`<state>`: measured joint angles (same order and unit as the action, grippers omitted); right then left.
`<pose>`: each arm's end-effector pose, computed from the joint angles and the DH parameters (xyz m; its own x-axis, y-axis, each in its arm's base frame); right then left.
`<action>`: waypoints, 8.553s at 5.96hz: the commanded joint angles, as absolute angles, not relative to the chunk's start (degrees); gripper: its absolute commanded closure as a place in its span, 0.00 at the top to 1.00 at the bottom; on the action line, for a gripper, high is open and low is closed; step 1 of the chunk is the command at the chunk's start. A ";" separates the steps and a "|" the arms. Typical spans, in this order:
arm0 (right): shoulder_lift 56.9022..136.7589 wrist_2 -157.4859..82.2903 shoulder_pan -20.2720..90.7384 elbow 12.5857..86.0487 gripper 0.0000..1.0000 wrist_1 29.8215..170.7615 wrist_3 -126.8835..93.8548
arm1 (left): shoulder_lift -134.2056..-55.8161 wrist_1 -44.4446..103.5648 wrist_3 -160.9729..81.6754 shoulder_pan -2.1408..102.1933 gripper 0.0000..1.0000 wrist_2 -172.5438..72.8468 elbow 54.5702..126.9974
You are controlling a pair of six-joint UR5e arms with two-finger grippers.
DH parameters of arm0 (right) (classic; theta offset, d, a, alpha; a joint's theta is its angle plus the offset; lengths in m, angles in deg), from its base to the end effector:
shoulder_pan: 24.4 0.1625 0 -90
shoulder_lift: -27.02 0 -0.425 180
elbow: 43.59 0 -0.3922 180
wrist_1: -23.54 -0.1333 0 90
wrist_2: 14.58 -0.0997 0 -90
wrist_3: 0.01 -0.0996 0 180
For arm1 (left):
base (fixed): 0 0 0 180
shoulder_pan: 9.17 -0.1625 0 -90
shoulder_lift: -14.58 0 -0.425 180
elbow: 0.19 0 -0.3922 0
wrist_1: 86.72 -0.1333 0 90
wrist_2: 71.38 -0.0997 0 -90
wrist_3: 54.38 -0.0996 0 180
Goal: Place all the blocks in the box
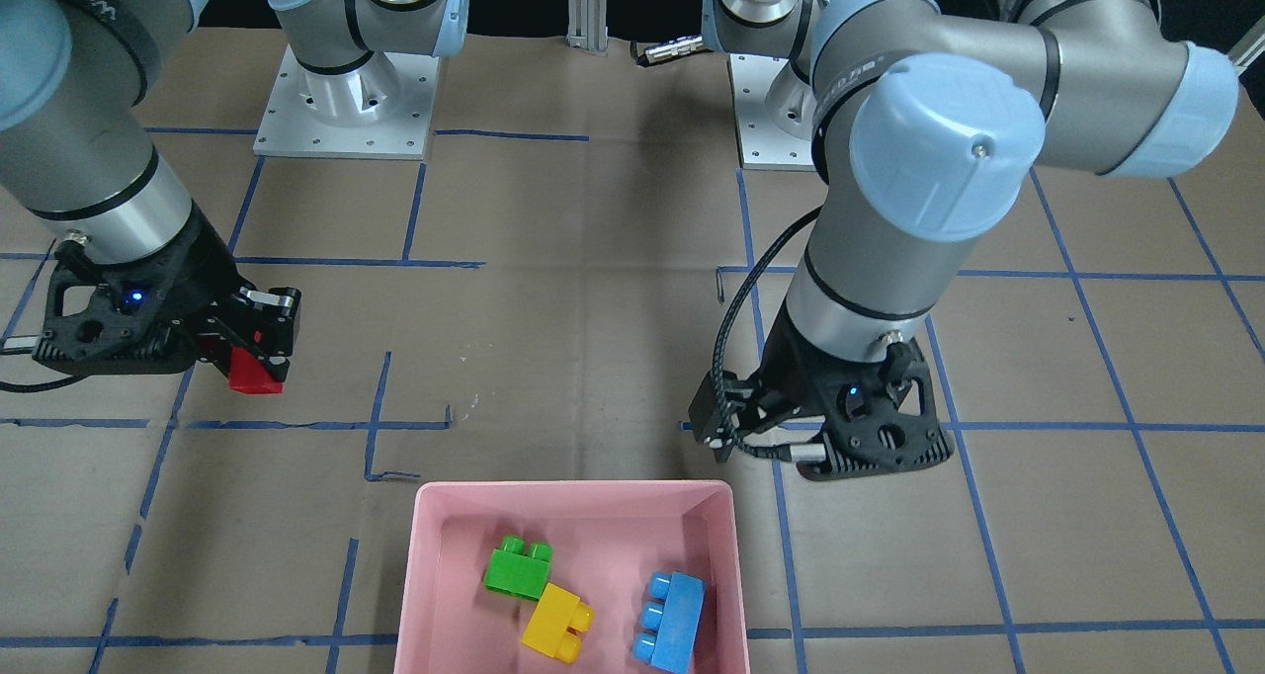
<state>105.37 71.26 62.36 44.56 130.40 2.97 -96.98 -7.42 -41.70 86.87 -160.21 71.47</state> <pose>0.1073 -0.5905 0.4257 -0.9978 -0.0041 -0.0655 0.0042 0.9920 -0.1265 -0.2040 -0.6417 0.4500 -0.9926 -0.1112 0.0483 -0.1164 0.9856 -0.1226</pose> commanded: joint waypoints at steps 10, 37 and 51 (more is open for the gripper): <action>80.46 69.01 78.43 24.69 1.00 152.39 -9.77 | -77.71 -5.42 -54.55 82.15 1.00 -160.50 88.84; 126.16 76.74 69.10 55.57 1.00 120.58 -6.16 | -77.44 -4.45 -54.12 80.65 1.00 -161.29 88.58; 125.72 76.83 69.82 54.58 1.00 117.59 -6.34 | -77.70 -4.54 -54.12 80.74 1.00 -161.21 88.67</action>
